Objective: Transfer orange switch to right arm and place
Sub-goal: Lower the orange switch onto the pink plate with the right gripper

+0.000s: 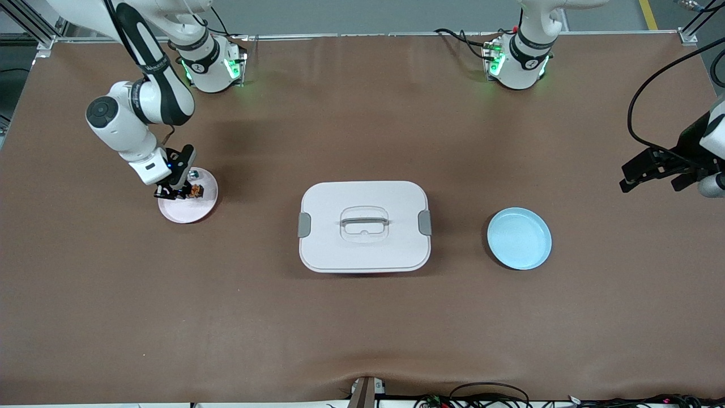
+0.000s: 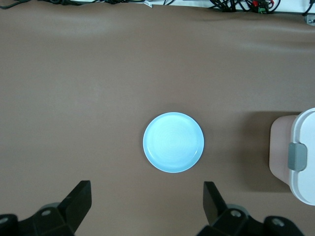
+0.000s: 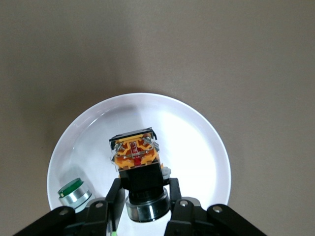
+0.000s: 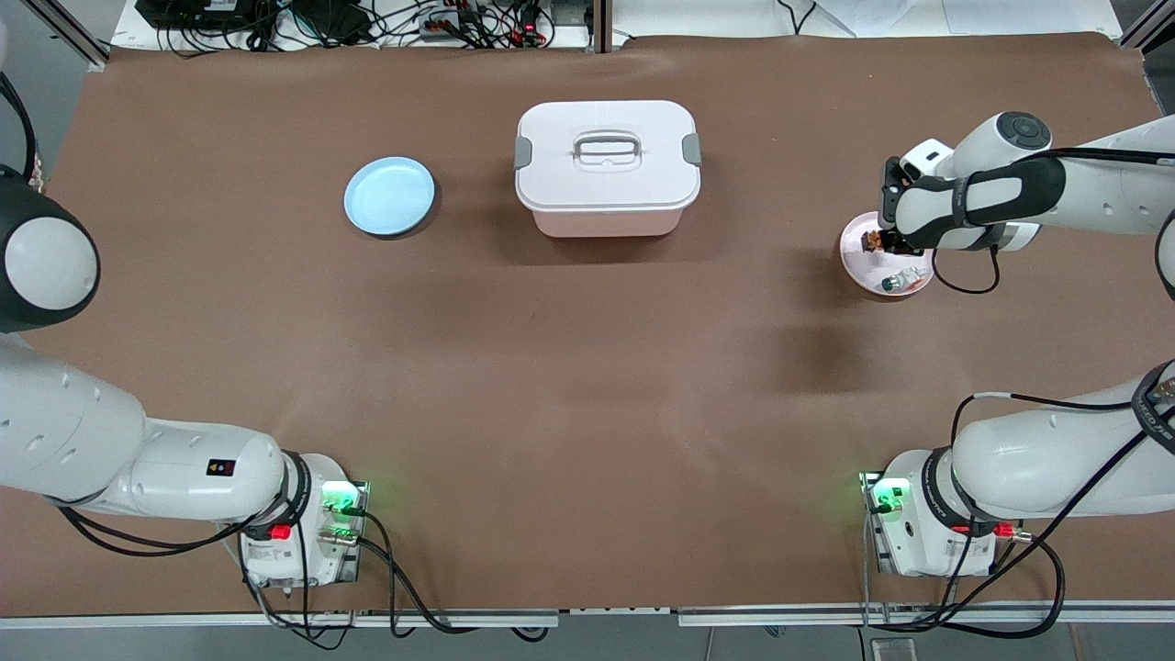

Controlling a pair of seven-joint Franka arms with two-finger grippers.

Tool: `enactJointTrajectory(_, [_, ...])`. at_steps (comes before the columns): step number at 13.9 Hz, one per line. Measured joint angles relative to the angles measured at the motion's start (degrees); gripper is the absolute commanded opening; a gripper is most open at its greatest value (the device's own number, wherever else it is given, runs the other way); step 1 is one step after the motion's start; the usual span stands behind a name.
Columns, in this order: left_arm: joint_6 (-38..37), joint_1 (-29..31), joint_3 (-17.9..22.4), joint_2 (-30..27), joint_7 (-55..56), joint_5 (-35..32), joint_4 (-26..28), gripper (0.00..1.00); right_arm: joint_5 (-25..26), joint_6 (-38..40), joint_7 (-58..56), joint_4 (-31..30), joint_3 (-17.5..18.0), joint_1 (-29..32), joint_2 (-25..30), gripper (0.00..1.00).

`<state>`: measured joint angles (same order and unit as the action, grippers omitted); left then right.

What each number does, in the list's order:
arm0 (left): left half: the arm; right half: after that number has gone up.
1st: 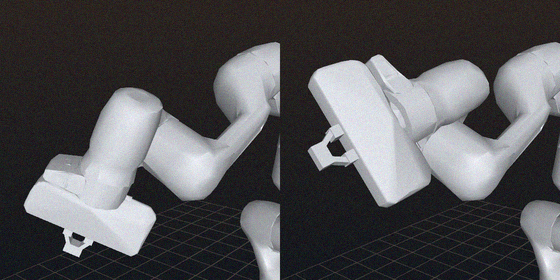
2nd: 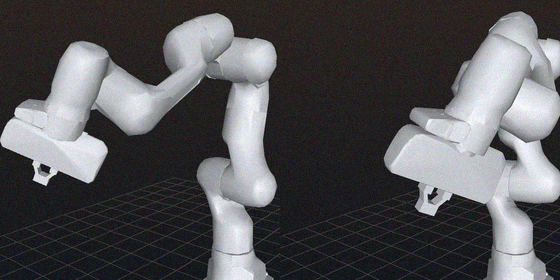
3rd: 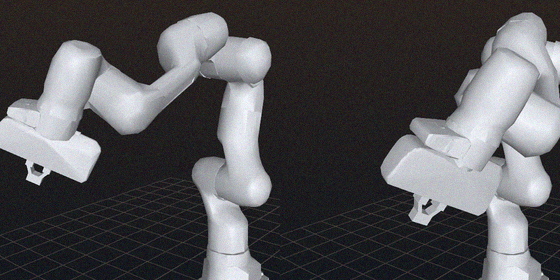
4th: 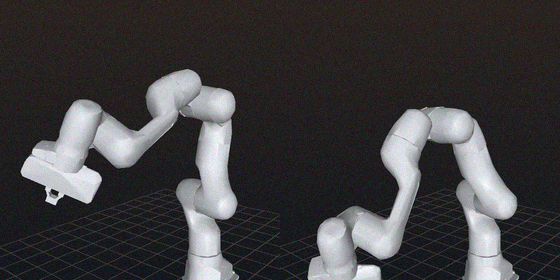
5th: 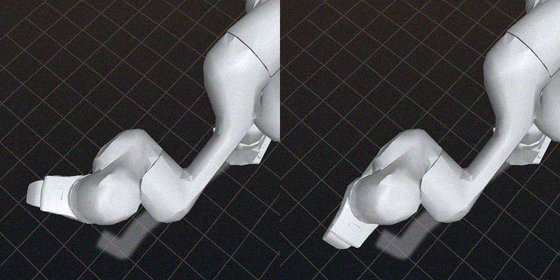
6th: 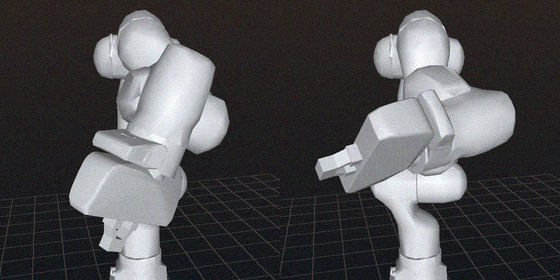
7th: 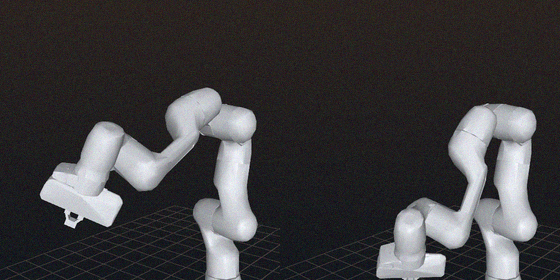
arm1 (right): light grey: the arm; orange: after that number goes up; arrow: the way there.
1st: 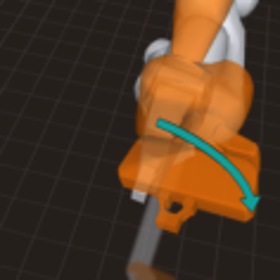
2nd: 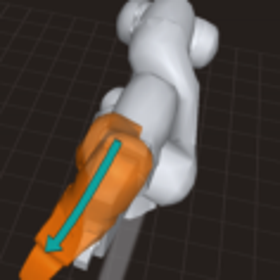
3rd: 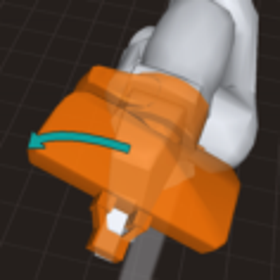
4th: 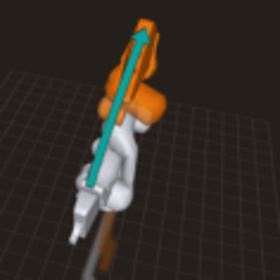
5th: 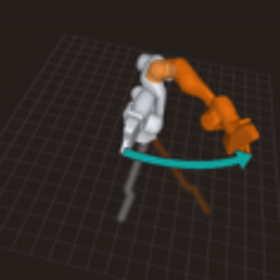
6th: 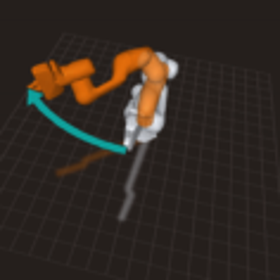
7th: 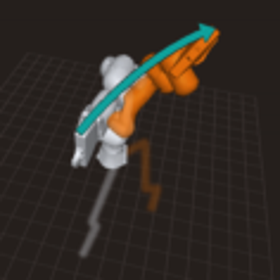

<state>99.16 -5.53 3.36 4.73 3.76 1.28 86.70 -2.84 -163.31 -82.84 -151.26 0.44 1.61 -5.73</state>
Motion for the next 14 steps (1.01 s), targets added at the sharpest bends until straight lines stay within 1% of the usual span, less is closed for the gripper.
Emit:
enactJointTrajectory(3, [-0.58, -0.01, 1.03, -0.21, -0.04, 0.00, -0.74, 1.00, 0.00, -3.40, -0.21, -0.05, 0.02, 0.00, -2.77, 0.00])
enactJointTrajectory(7, [-3.92, 0.66, 0.61, -2.36, -0.04, 0.00, 0.24, 1.00, 0.00, -9.31, -1.34, -0.09, 0.01, 0.28, -6.93, 0.00])
enactJointTrajectory(8, [-4.10, 1.08, 0.10, -3.32, -0.04, 0.00, 1.17, 1.00, -0.07, -9.75, -1.34, -0.09, 0.01, 0.34, -7.00, 0.93])
enactJointTrajectory(9, [-4.19, 1.31, -0.25, -4.48, -0.04, 0.00, 2.46, 1.00, -0.17, -9.78, -1.21, -0.08, 0.01, 0.43, -7.00, 1.00])
enactJointTrajectory(12, [-4.16, 1.33, -0.48, -7.77, -0.20, 0.00, 6.51, 1.00, -0.20, -9.83, -0.80, -0.04, 0.03, 0.68, -8.12, 1.00])
enactJointTrajectory(14, [-4.15, 1.38, -0.48, -8.61, -0.26, 0.00, 7.32, 1.00, -0.20, -9.86, 0.34, 0.14, 0.35, 0.68, -8.45, 1.00])
